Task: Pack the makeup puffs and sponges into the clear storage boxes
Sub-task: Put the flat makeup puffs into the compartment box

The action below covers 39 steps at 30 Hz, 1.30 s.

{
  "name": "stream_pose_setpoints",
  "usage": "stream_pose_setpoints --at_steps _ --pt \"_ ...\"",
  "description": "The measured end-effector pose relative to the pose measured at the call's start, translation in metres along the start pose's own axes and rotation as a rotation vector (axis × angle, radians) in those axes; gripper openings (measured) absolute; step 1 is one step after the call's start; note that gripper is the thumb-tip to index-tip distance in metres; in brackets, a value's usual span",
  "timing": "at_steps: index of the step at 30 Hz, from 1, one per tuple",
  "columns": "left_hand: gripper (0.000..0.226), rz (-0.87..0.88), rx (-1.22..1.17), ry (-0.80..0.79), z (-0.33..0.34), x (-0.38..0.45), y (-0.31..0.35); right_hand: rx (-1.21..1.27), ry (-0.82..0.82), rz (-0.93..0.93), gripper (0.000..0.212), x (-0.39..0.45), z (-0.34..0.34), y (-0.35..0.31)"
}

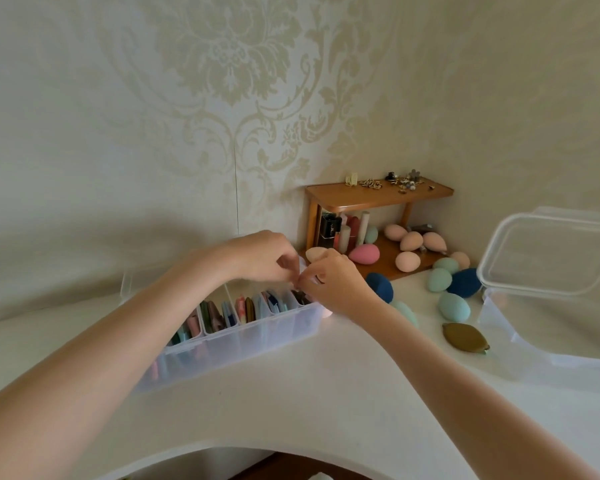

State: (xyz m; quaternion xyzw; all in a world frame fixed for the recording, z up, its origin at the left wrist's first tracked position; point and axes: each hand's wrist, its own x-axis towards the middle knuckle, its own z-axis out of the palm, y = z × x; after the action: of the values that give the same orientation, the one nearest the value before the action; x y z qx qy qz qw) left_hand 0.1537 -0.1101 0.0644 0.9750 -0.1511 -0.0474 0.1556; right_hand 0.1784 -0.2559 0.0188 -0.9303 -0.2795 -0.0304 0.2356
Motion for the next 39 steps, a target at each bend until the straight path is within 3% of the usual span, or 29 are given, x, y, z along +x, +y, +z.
stream_pose_setpoints --at_steps 3,5,8,12,16,22,27,39 --pt "0.018 0.018 -0.047 0.050 -0.006 0.008 0.000 0.359 0.114 0.118 0.020 0.003 -0.023 0.012" --pt "0.019 0.044 -0.063 0.056 -0.007 0.016 0.002 0.419 0.263 0.239 0.019 0.009 -0.040 0.032" --pt "0.020 0.068 -0.053 0.031 -0.006 0.031 0.007 0.206 0.316 0.400 0.025 0.025 -0.058 0.073" --pt "0.022 0.109 -0.023 -0.022 -0.005 0.057 0.014 -0.156 0.205 0.568 0.032 0.052 -0.067 0.119" --pt "0.024 0.132 0.003 -0.066 -0.003 0.080 0.011 -0.189 0.193 0.699 0.045 0.077 -0.069 0.147" --pt "0.022 0.145 0.008 -0.093 0.003 0.099 0.001 -0.147 0.118 0.740 0.049 0.093 -0.065 0.179" --pt "0.021 0.147 -0.001 -0.088 0.005 0.102 -0.002 -0.187 0.206 0.740 0.043 0.089 -0.061 0.180" --pt "0.022 0.140 -0.026 -0.047 0.001 0.061 0.019 -0.356 0.242 0.626 0.040 0.030 -0.038 0.104"
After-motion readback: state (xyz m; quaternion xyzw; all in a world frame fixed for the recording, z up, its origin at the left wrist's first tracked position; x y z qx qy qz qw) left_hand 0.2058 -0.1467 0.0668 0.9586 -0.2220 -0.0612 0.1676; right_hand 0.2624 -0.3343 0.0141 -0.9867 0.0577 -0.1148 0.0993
